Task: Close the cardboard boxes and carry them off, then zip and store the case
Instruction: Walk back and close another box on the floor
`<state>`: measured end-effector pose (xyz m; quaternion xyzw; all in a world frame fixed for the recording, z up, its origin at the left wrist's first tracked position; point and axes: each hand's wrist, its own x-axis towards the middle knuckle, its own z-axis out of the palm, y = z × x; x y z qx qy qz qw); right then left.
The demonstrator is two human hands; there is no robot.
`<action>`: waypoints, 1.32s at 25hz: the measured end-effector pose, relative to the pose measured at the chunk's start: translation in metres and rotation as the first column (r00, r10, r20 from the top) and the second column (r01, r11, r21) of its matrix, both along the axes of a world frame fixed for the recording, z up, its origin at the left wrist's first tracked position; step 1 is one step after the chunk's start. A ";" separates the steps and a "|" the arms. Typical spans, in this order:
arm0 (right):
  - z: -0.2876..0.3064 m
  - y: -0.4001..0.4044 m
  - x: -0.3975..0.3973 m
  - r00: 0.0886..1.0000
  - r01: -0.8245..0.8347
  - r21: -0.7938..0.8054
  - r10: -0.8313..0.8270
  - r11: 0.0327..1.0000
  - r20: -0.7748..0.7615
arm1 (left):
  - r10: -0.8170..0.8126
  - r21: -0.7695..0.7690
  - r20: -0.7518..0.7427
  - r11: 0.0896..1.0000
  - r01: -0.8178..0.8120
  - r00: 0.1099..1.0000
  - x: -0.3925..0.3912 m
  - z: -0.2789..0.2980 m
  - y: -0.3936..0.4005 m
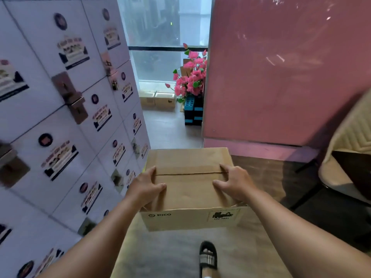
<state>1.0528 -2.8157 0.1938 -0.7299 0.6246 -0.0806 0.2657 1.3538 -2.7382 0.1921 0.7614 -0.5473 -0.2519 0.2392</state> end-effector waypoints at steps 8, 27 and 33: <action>0.011 -0.273 0.056 0.995 -0.095 0.033 0.095 0.995 -0.005 | 0.091 0.033 0.015 0.995 -0.092 0.996 0.049 0.015 -0.243; 0.014 -0.825 0.292 0.999 -0.044 0.040 0.043 0.998 0.012 | 0.106 0.028 -0.058 0.994 -0.104 0.993 0.278 0.002 -0.798; -0.008 -1.014 0.363 0.996 -0.066 0.064 0.062 0.996 0.061 | 0.179 0.067 -0.054 0.982 -0.175 0.982 0.338 -0.014 -0.974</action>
